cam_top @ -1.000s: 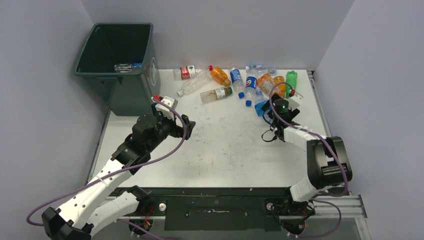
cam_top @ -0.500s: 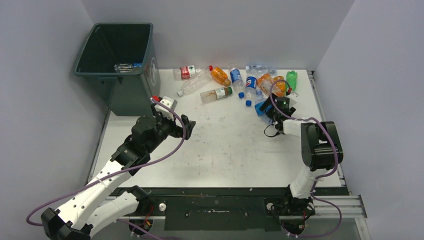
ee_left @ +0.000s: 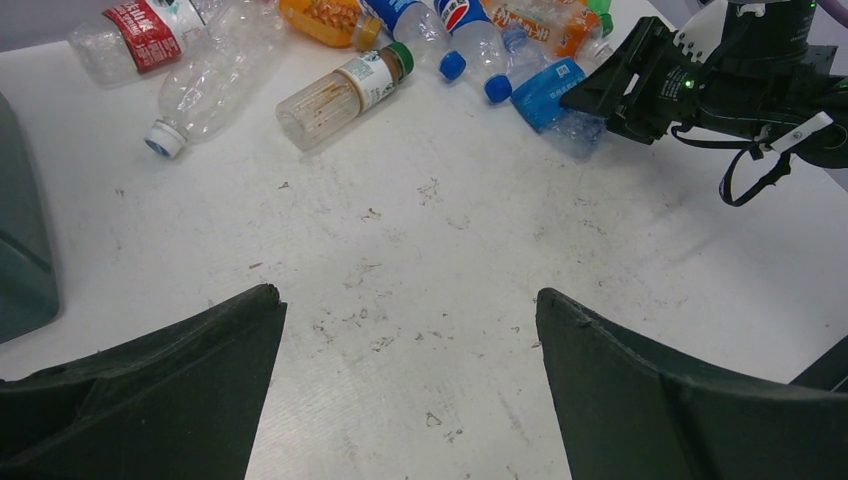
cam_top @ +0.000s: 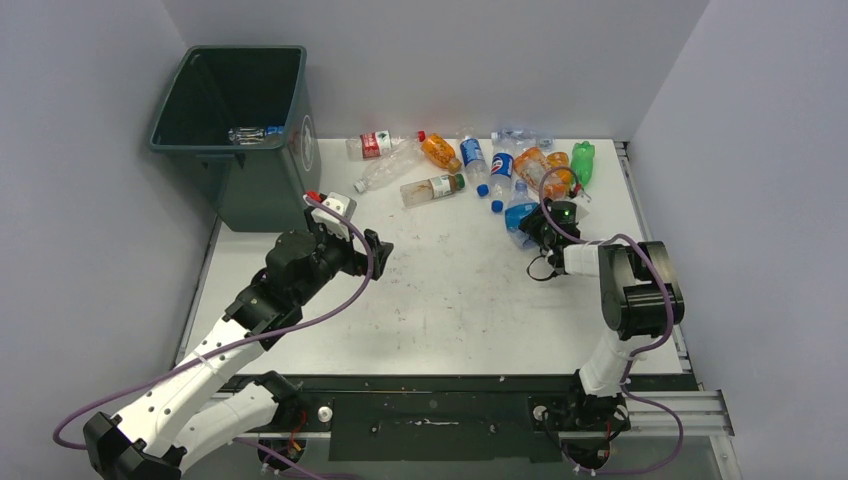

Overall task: Put the plastic bottles in the bin
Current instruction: Pick up the plastic bottle at the center of the board, then place the plastic bottle in the trash bin.

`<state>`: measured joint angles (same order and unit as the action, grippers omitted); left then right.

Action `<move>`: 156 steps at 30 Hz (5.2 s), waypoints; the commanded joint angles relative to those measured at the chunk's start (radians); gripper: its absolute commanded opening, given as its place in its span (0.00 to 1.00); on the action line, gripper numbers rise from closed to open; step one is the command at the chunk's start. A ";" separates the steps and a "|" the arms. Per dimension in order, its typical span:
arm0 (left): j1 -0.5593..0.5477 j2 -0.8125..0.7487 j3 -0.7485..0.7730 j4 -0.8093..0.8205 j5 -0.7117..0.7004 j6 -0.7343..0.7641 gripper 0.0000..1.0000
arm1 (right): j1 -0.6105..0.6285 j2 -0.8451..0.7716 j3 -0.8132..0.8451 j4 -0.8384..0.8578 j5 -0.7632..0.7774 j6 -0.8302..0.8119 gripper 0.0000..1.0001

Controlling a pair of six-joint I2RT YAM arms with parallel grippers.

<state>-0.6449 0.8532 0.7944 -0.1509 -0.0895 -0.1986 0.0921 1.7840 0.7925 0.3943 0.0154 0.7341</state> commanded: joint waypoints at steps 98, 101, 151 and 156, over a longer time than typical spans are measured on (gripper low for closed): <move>-0.063 0.302 0.095 0.892 0.868 -0.724 0.11 | 0.624 -0.954 -0.230 -0.013 -0.634 -0.187 0.35; -0.063 0.266 0.085 0.836 0.802 -0.677 1.00 | 0.625 -0.992 -0.237 -0.047 -0.604 -0.215 0.25; -0.104 0.183 0.504 0.205 0.154 0.142 0.00 | 0.677 -1.164 -0.112 -0.388 -0.385 -0.365 0.90; 0.125 0.214 0.668 0.198 -0.130 0.191 0.00 | 0.678 -1.270 -0.144 -0.445 -0.279 -0.353 0.90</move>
<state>-0.6453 1.0752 1.3243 -0.0116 0.0780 -0.0803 0.7612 0.5900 0.6315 -0.0154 -0.3626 0.3824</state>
